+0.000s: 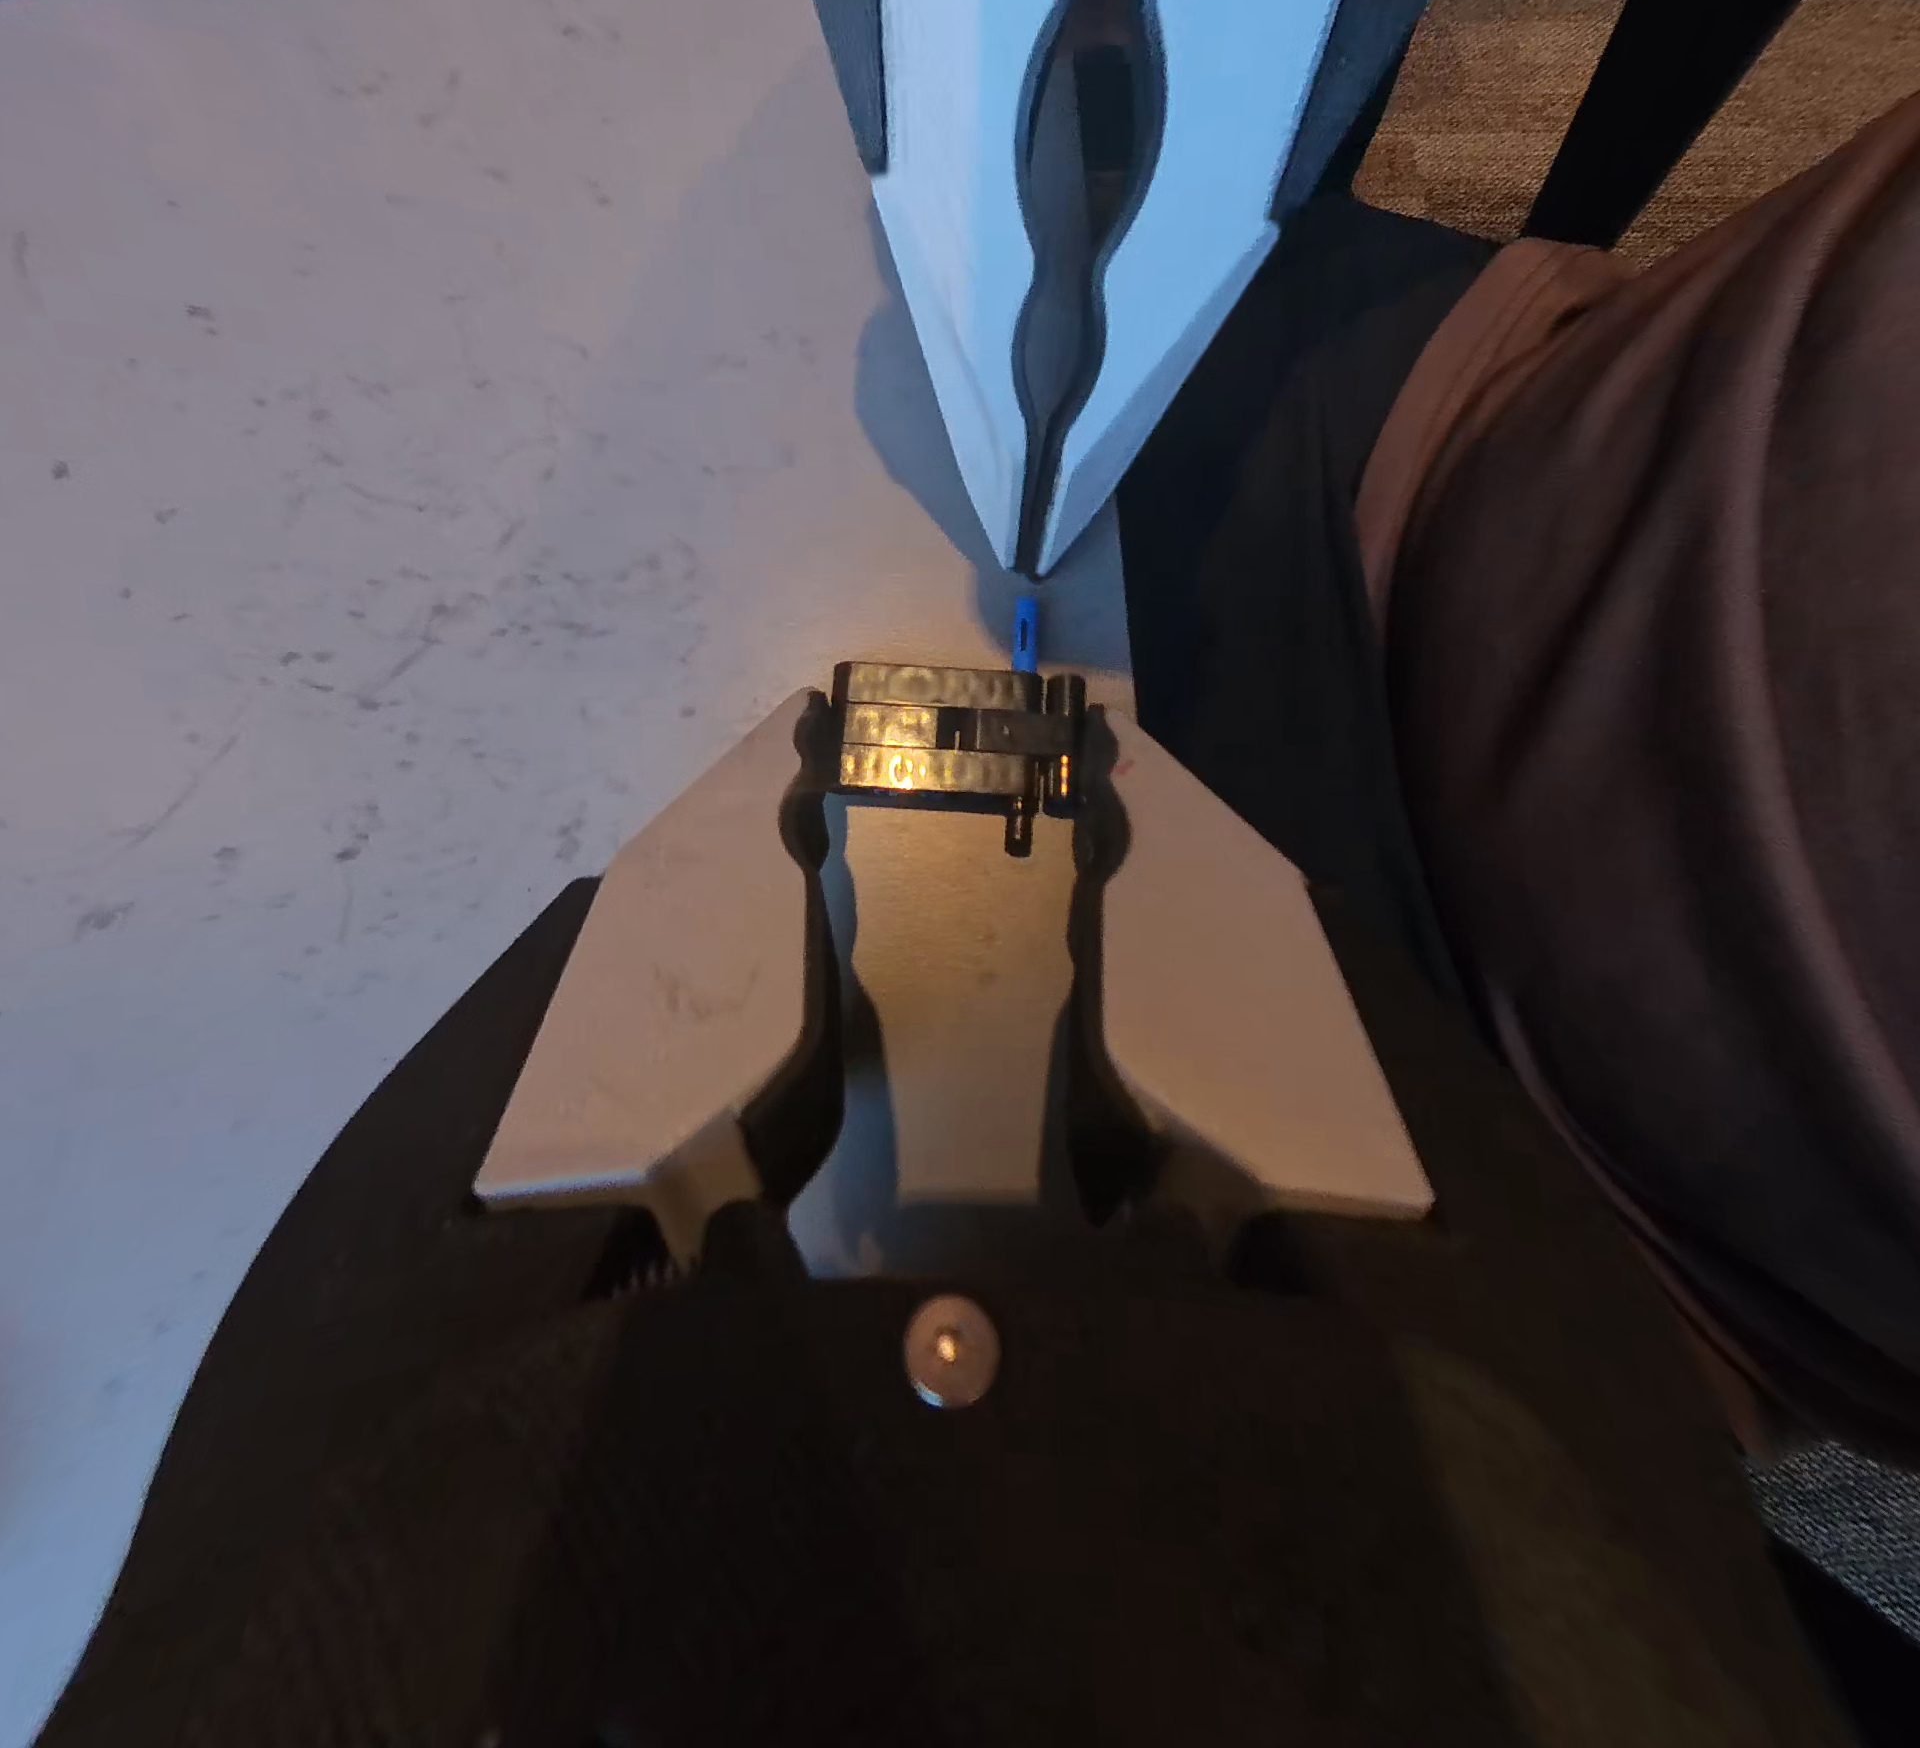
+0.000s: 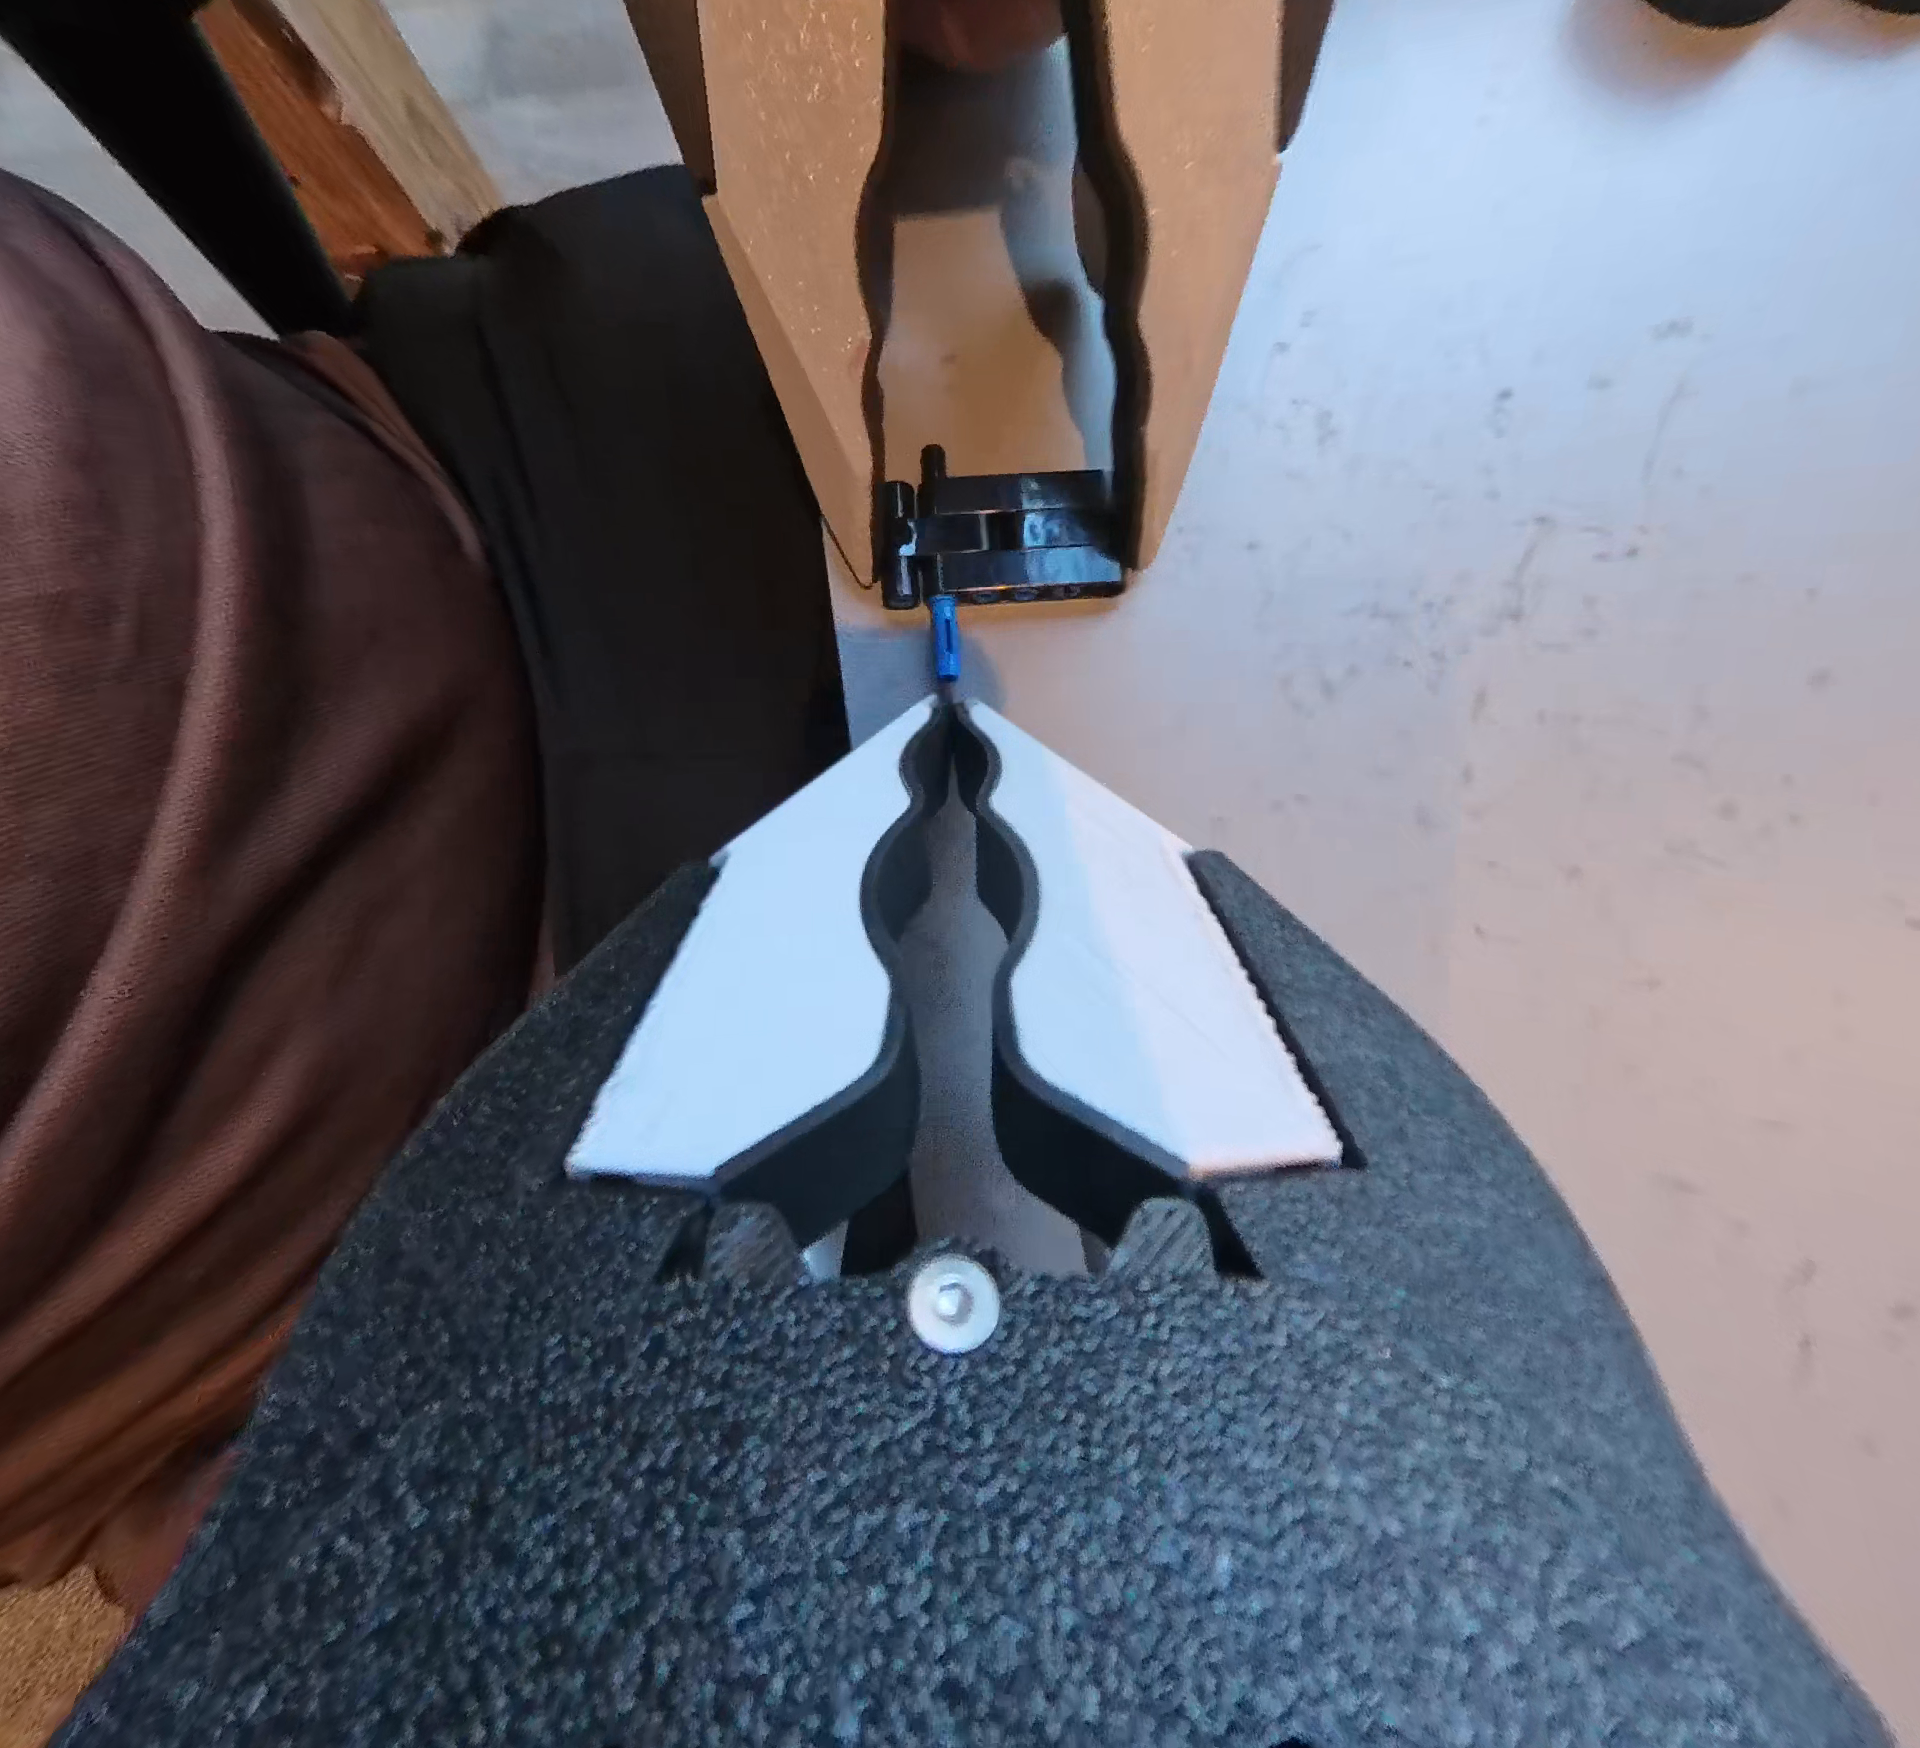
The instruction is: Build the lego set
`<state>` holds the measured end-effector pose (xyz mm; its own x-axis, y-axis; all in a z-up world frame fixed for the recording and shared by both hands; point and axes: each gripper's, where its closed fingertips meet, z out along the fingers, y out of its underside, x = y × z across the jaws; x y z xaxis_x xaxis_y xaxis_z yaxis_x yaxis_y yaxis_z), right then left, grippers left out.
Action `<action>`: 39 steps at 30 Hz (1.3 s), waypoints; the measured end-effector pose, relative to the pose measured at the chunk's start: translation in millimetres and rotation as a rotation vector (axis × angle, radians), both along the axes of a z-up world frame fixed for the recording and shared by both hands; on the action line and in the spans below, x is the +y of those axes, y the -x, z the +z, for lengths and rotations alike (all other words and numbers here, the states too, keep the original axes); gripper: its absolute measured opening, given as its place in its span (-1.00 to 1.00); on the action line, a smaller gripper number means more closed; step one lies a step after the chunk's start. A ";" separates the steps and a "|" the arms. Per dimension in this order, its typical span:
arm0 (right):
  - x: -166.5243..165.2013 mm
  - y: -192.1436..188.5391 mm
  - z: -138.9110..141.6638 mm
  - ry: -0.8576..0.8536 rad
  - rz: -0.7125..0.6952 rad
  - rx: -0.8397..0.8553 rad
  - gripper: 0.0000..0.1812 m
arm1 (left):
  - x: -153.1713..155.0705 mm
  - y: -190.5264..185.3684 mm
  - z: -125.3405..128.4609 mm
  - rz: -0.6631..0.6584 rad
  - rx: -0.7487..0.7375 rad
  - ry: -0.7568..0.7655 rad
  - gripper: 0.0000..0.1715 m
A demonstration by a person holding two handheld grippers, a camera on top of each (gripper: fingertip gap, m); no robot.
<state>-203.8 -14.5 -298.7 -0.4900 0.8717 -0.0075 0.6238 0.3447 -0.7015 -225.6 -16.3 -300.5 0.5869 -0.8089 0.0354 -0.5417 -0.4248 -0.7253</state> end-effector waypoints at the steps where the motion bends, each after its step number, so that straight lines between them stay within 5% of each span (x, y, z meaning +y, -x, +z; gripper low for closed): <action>1: -1.9 0.9 -1.4 0.000 0.006 -0.002 -1.00 | 0.2 -0.1 0.0 0.000 0.001 -0.001 -0.46; 12: -2.1 7.9 -1.5 0.051 -0.002 -0.001 -1.00 | 5.0 3.6 0.1 0.035 -0.004 0.008 -0.46; 22: 49.5 -0.5 23.8 0.171 -0.321 0.135 -0.85 | 87.8 58.6 0.0 0.414 0.005 0.000 -0.46; 34: 84.5 -8.4 75.9 0.391 -0.379 0.413 -0.66 | 163.1 51.3 -1.5 0.268 0.017 -0.012 -0.46; 39: 126.6 -11.0 99.9 0.493 -0.492 0.615 -0.67 | 180.4 49.5 -1.7 0.242 0.016 -0.012 -0.46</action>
<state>-192.7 112.0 -198.8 -0.1069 0.9499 -0.2937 0.0900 -0.2849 -0.9543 -275.1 164.1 -302.3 0.7640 -0.6450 0.0157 -0.4365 -0.5347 -0.7236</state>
